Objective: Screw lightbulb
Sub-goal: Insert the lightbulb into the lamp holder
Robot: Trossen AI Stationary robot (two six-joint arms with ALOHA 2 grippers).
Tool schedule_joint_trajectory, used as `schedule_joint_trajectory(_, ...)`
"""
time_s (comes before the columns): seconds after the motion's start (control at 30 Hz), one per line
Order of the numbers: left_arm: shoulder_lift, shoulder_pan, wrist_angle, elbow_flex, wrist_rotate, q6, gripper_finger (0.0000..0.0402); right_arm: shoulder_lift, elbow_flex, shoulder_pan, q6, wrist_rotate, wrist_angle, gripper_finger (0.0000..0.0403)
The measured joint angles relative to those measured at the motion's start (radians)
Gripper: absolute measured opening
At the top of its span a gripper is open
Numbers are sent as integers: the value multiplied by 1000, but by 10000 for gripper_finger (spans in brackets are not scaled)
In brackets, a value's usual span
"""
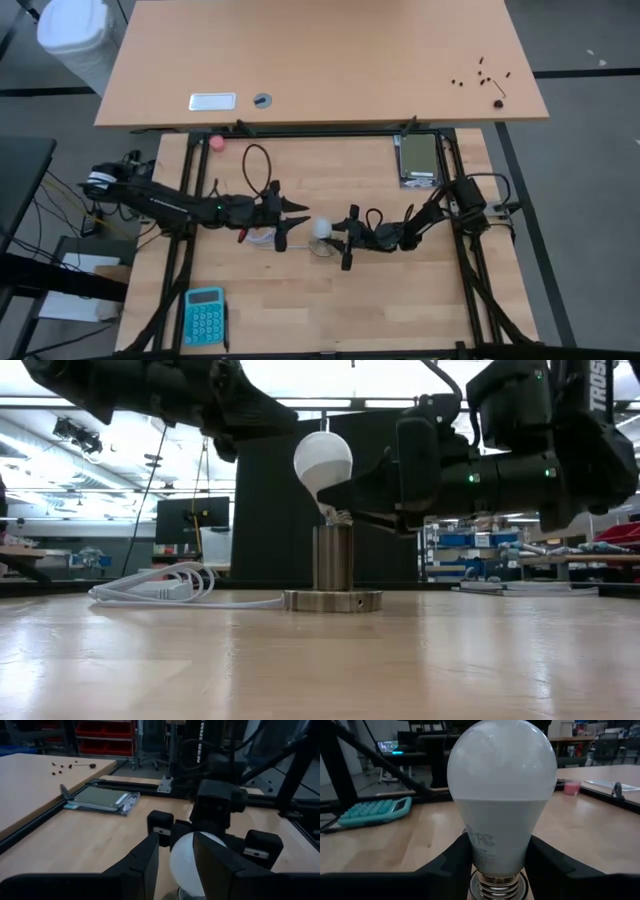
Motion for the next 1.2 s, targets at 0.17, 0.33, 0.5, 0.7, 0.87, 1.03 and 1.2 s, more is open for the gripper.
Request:
schedule_joint_trajectory(0.17, 39, -2, 2, 30, 13, 22, 127, 17, 0, 0, -7, 0, 14, 163)
schedule_joint_trajectory(0.33, 64, -2, 1, 30, 13, 44, 127, 16, 0, 0, -30, 0, 20, 163)
schedule_joint_trajectory(0.5, 73, -2, 0, 30, 13, 40, 127, 16, 0, 0, -33, 0, 13, 163)
schedule_joint_trajectory(0.7, 87, -2, 0, 29, 13, 39, 127, 16, 0, -4, -39, -1, 5, 163)
schedule_joint_trajectory(0.87, 91, -2, 1, 29, 13, 41, 127, 16, 0, -4, -40, -1, -13, 171)
schedule_joint_trajectory(1.03, 91, -2, 1, 29, 13, 44, 127, 16, 0, -5, -49, 3, -17, 195)
schedule_joint_trajectory(1.2, 91, -2, -1, 29, 24, 46, 127, 16, 0, -7, -55, 4, -18, 213)
